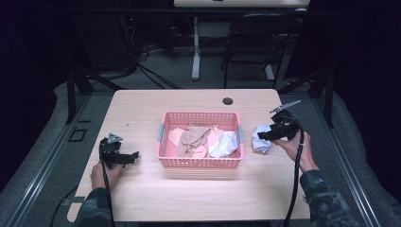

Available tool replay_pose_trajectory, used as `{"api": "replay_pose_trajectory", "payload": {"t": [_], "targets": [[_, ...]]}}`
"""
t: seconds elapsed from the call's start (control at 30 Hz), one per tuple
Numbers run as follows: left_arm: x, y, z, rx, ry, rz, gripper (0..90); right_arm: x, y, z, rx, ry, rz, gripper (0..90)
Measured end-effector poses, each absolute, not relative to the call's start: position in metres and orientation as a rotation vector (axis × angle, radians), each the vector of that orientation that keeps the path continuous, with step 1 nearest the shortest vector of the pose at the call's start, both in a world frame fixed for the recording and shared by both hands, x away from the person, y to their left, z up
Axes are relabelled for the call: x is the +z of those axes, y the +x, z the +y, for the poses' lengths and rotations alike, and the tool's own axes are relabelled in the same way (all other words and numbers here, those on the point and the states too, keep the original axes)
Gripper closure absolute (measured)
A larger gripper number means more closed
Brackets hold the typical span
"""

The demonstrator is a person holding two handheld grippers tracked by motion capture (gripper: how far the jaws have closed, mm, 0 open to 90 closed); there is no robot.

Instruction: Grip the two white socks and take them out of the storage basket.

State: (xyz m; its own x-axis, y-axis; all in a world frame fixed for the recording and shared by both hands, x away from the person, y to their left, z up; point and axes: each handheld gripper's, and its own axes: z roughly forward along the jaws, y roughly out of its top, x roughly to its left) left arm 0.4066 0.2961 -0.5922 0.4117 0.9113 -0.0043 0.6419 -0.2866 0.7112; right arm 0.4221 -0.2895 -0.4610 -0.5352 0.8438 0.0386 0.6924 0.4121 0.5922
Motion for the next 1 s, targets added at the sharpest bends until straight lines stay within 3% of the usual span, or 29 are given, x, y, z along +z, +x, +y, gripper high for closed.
{"api": "replay_pose_trajectory", "payload": {"t": [0.27,0.4,1.0], "targets": [[-0.592,0.407,0.296,0.544,2.031,1.315,0.4,-0.422,0.411,-0.267,0.884,1.219,2.423,14.1],[-0.592,0.407,0.296,0.544,2.031,1.315,0.5,-0.416,0.412,-0.251,0.88,1.172,2.451,11.9],[-0.592,0.407,0.296,0.545,2.03,1.313,0.5,-0.42,0.422,-0.178,0.9,0.998,2.576,13.7]]}}
